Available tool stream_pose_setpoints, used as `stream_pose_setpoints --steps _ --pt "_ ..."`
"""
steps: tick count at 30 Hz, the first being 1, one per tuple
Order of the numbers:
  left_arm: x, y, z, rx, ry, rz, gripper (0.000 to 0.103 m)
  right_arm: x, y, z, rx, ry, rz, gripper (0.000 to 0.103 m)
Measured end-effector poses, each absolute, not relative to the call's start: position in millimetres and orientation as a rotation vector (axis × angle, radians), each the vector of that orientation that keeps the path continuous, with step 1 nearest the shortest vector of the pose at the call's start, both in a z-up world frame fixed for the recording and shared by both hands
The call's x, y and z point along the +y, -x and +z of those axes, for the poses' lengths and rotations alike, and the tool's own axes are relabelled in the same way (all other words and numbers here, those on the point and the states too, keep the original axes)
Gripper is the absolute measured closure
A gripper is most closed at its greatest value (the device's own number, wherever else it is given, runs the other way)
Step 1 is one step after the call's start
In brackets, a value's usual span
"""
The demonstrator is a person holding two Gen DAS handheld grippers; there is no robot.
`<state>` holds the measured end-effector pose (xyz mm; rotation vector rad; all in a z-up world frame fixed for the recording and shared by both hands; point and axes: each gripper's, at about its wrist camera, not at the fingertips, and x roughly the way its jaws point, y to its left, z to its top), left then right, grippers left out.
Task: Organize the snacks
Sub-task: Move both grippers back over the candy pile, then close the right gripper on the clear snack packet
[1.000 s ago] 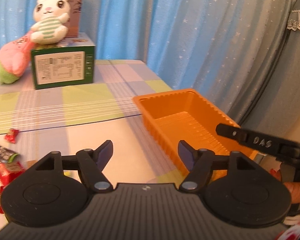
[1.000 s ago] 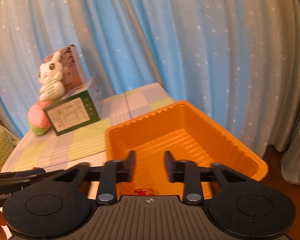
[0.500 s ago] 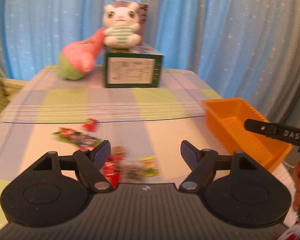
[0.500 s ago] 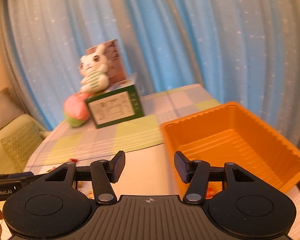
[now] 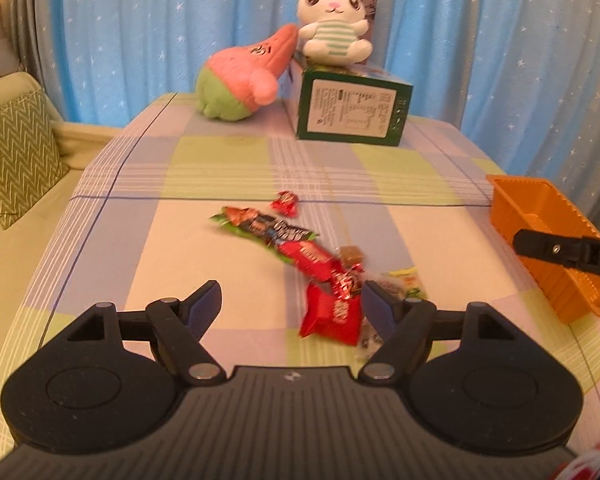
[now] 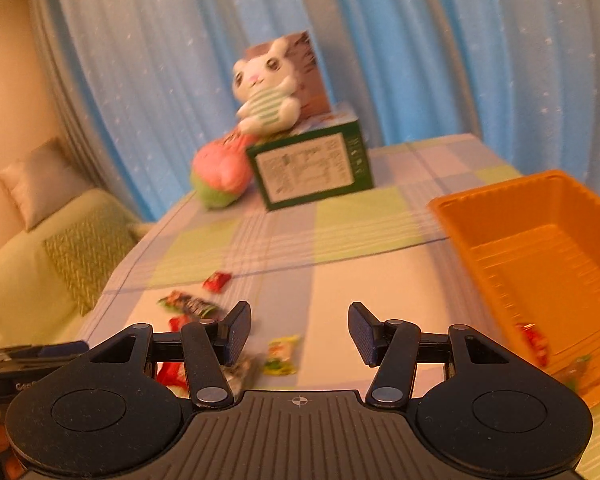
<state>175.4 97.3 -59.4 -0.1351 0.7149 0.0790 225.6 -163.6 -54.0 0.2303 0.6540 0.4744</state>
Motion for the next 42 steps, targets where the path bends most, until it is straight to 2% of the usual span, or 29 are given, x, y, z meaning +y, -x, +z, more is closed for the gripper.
stream_pose_setpoints --steps 17,32,34,35,42 --pt "115.4 -188.1 -83.2 0.825 0.169 0.142 0.029 -99.2 -229.0 -102.6 0.812 -0.188 0.555 0.049" --pt "126.2 -192.3 -85.0 0.831 0.232 0.149 0.029 -71.4 -244.5 -125.4 0.836 -0.115 0.532 0.049" --pt "126.3 -192.4 -86.0 0.834 0.236 0.145 0.029 -70.0 -243.3 -124.6 0.832 -0.080 0.542 0.061" --pt "125.9 -192.3 -86.2 0.836 0.237 0.142 0.029 -69.3 -242.4 -124.3 0.829 -0.064 0.545 0.063" --pt "117.1 -194.9 -88.9 0.831 0.230 0.071 0.029 -79.8 -232.3 -119.9 0.822 0.020 0.548 0.067"
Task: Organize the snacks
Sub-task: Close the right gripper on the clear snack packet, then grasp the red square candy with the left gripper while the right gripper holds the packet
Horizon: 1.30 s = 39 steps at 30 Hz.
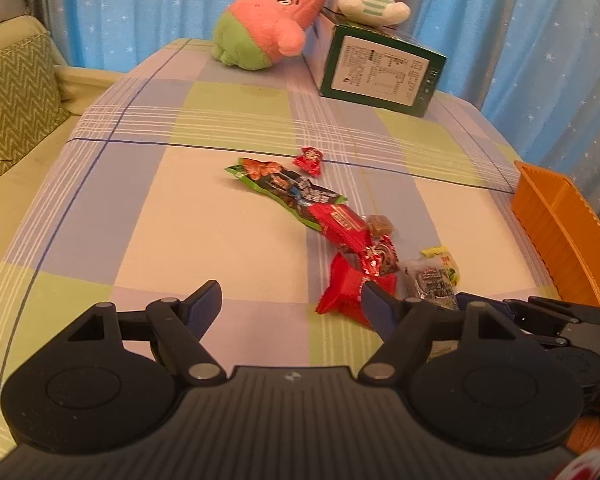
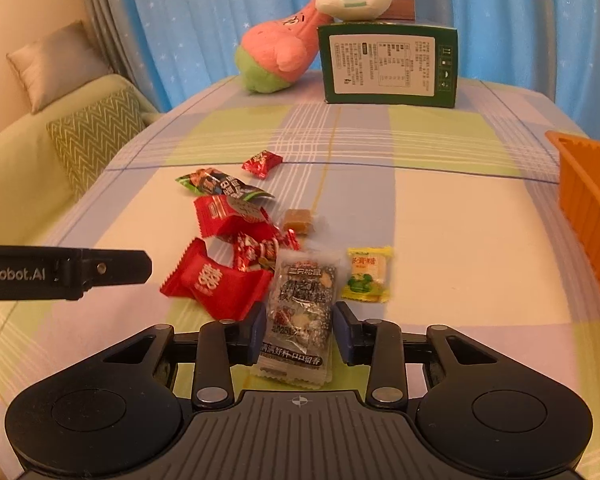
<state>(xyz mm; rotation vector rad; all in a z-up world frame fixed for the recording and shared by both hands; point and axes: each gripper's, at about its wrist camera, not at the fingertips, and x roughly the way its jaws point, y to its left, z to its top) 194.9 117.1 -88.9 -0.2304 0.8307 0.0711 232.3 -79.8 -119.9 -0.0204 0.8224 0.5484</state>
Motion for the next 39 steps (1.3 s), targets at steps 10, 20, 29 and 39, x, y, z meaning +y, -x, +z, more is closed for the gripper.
stream_pose_setpoints --steps 10,20,29,39 --pt "83.9 -211.4 -97.6 0.822 0.147 -0.052 0.029 -120.4 -204.6 -117.2 0.807 0.147 0.533 0.067" --pt "59.9 -231.4 -119.4 0.849 0.054 -0.037 0.048 -143.5 -213.1 -125.5 0.808 0.115 0.485 0.066" --pt "58.9 -219.3 -115.3 0.899 0.126 -0.064 0.074 -148.0 -218.9 -127.1 0.847 0.051 0.472 0.052" --pt "63.3 -209.3 -109.3 0.890 0.134 -0.051 0.060 -149.6 -220.7 -128.8 0.854 0.032 0.460 0.052"
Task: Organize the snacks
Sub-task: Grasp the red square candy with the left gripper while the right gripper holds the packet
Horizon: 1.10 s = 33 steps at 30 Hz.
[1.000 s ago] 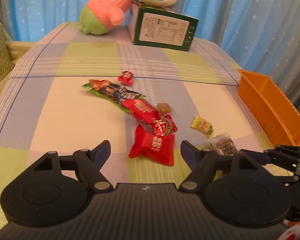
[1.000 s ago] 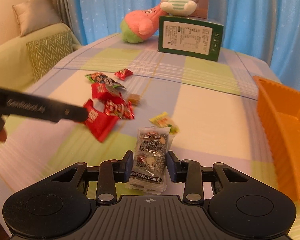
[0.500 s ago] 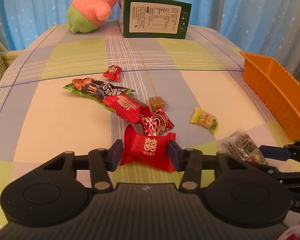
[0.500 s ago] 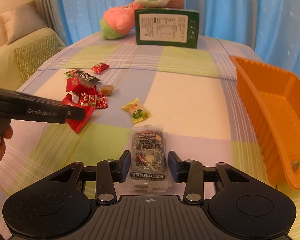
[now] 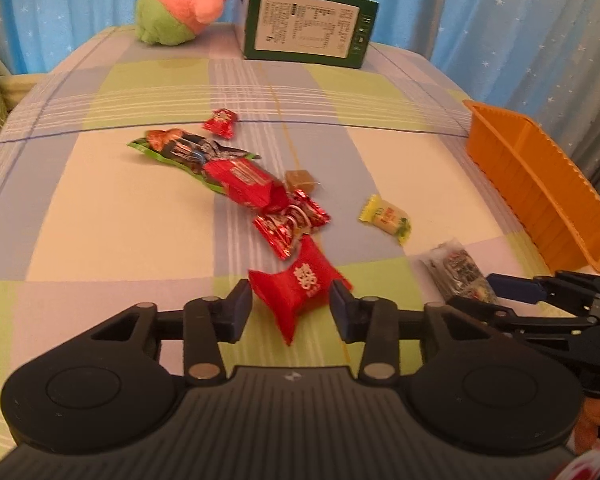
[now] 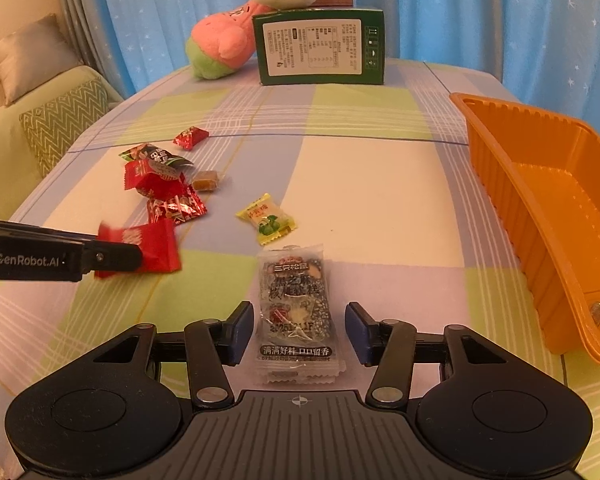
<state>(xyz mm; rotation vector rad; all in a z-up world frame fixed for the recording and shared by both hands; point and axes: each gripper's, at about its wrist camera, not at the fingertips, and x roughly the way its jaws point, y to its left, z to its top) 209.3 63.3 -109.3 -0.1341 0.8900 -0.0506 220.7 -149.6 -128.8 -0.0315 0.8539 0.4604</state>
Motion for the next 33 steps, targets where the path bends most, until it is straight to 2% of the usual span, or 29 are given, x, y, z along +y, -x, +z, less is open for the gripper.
stream_pose_setpoints --steps 4,7,13,16,23,29,30,33 --pt "53.6 -206.7 -98.1 0.820 -0.060 -0.075 0.051 -149.7 -221.4 -129.7 0.858 0.029 0.456 0.052" --pt "39.8 -208.1 -95.5 0.789 -0.201 -0.183 0.051 -150.0 -222.9 -130.0 0.859 0.028 0.455 0.052" --pt "22.4 -217.5 -113.3 0.851 -0.274 -0.281 0.051 -151.0 -224.5 -132.0 0.864 0.022 0.453 0.052" --pt "18.4 -218.4 -123.3 0.896 -0.309 -0.276 0.054 -151.9 -225.9 -132.0 0.864 0.013 0.451 0.052" --pt "32.9 -225.7 -124.3 0.928 -0.178 -0.188 0.075 -151.3 -225.7 -132.4 0.856 0.007 0.450 0.052" --pt "36.7 -226.0 -121.7 0.933 -0.122 -0.160 0.079 -148.6 -225.7 -132.6 0.852 0.015 0.454 0.053" --pt "35.9 -225.0 -120.5 0.929 -0.120 -0.160 0.079 -147.6 -225.3 -132.3 0.850 0.018 0.456 0.063" --pt "33.4 -222.0 -115.3 0.913 -0.102 -0.151 0.080 -144.6 -224.1 -131.4 0.845 0.043 0.454 0.064"
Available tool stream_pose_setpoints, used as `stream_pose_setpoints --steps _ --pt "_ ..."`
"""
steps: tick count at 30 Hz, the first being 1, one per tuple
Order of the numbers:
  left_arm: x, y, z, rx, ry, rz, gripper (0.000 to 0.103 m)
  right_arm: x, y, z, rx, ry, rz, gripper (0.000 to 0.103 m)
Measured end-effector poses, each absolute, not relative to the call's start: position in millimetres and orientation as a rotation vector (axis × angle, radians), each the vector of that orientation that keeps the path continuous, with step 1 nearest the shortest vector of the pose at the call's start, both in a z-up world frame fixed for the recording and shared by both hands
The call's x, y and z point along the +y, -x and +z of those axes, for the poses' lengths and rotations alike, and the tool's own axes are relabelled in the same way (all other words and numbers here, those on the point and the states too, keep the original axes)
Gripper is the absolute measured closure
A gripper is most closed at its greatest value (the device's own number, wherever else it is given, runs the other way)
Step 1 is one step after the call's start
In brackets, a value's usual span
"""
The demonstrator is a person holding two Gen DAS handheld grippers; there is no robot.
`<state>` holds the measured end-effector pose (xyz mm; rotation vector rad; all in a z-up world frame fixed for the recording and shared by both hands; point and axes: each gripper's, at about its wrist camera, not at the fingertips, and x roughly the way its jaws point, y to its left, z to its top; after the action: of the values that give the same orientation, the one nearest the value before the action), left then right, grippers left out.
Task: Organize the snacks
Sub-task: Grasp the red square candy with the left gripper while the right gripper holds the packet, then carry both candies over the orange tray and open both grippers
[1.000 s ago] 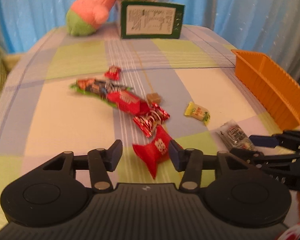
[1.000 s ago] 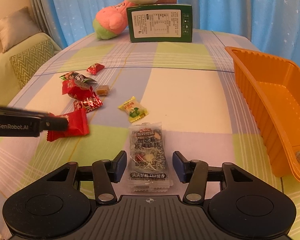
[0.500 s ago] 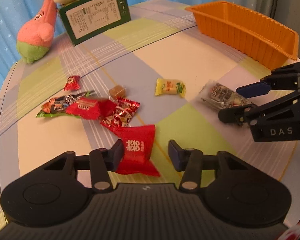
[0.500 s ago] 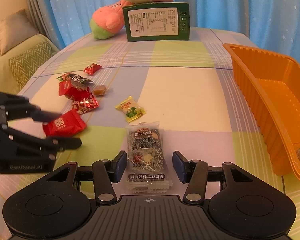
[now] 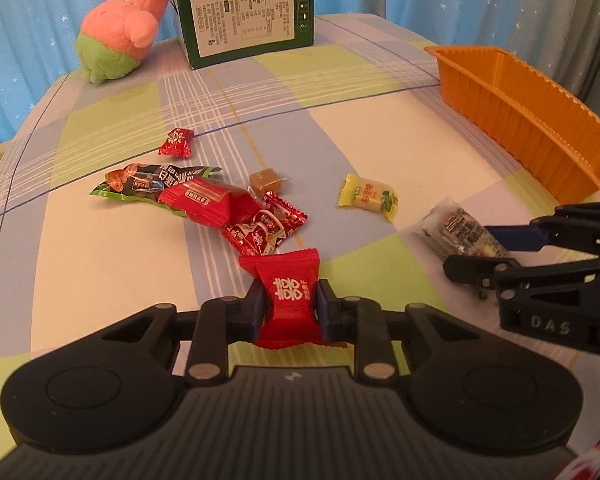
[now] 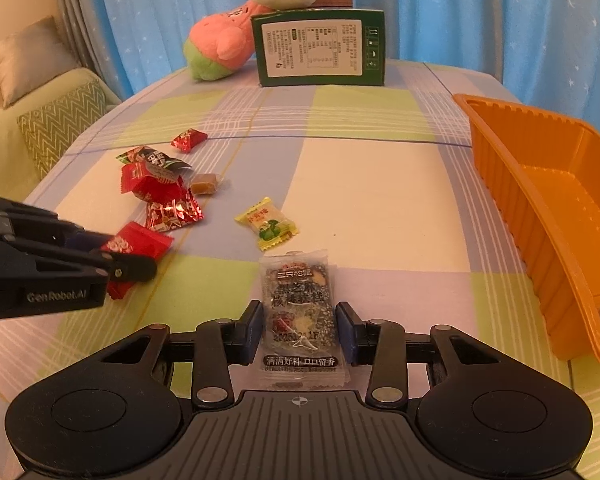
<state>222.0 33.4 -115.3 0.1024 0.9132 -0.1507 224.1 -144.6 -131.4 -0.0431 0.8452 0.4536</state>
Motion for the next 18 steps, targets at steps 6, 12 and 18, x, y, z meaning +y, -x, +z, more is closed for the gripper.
stream_pose_setpoints --steps 6,12,18 --pt "25.3 -216.5 -97.8 0.869 -0.068 -0.148 0.080 -152.6 -220.0 -122.0 0.797 0.026 0.430 0.065" --pt "12.4 -216.7 -82.9 0.839 -0.032 -0.160 0.080 -165.0 -216.2 -106.9 0.741 0.000 0.402 0.065" --pt "-10.0 -220.4 -63.8 0.798 -0.003 -0.188 0.080 -181.3 -212.7 -89.2 0.677 -0.010 0.361 0.065"
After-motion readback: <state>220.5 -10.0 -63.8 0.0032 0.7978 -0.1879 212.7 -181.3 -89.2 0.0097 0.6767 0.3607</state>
